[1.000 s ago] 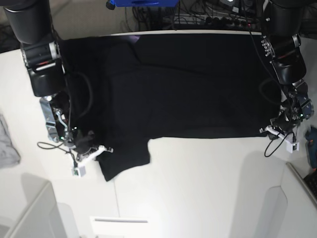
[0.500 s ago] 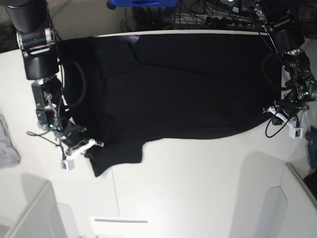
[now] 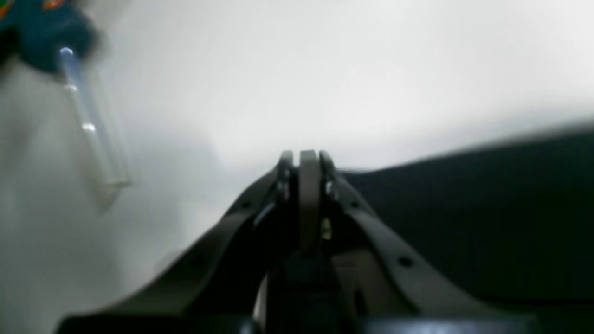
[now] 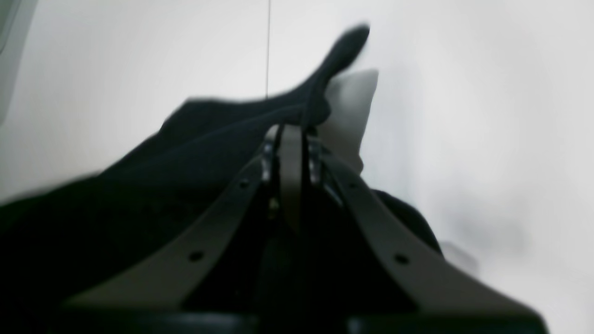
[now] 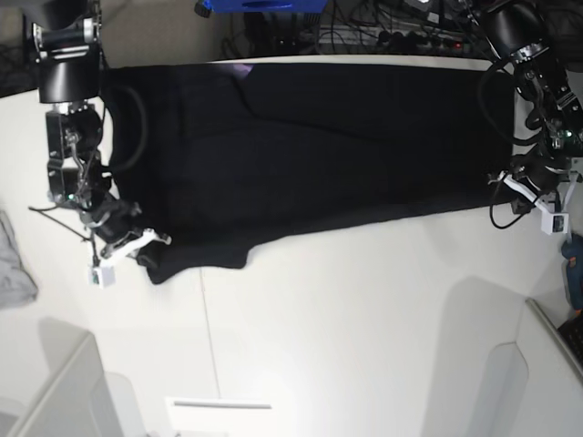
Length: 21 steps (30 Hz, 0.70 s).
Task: Fold the T-shirt properly
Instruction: 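Lift the hem and fold it over toward the collar edge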
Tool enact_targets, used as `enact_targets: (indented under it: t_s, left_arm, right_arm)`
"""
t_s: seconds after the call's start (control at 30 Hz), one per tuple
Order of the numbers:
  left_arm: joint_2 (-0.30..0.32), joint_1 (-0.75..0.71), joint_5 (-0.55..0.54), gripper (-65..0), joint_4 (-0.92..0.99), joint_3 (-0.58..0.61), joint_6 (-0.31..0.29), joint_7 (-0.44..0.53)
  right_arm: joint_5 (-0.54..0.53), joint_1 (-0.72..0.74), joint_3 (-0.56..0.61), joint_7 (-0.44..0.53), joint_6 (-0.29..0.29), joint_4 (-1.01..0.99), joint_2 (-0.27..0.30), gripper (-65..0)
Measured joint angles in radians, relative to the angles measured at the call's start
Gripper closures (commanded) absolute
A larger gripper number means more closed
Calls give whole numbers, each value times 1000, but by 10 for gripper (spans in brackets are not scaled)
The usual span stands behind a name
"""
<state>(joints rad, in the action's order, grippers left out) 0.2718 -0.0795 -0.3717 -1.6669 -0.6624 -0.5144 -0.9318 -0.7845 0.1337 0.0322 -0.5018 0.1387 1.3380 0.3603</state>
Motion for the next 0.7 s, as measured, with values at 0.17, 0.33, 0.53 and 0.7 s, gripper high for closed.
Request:
enact_targets:
  t_s: [0.17, 0.33, 0.53, 0.7]
  left_arm:
    - [-4, -15, -7, 0, -47, -6, -40, -53]
    - [-2, -71, -5, 0, -88, -46, -37, -71]
    - [-3, -139, -5, 0, -134, -43, -40, -70]
    - [0, -193, -138, 0, -139, -44, -37, -67]
  right_arm:
    - [-1, -69, -37, 2, 0, 78, 0, 0]
    - [-1, -132, -68, -4, 0, 120, 2, 0]
    - [0, -199, -155, -73, 0, 208, -6, 0]
    - [0, -267, -163, -93, 0, 279, -6, 0]
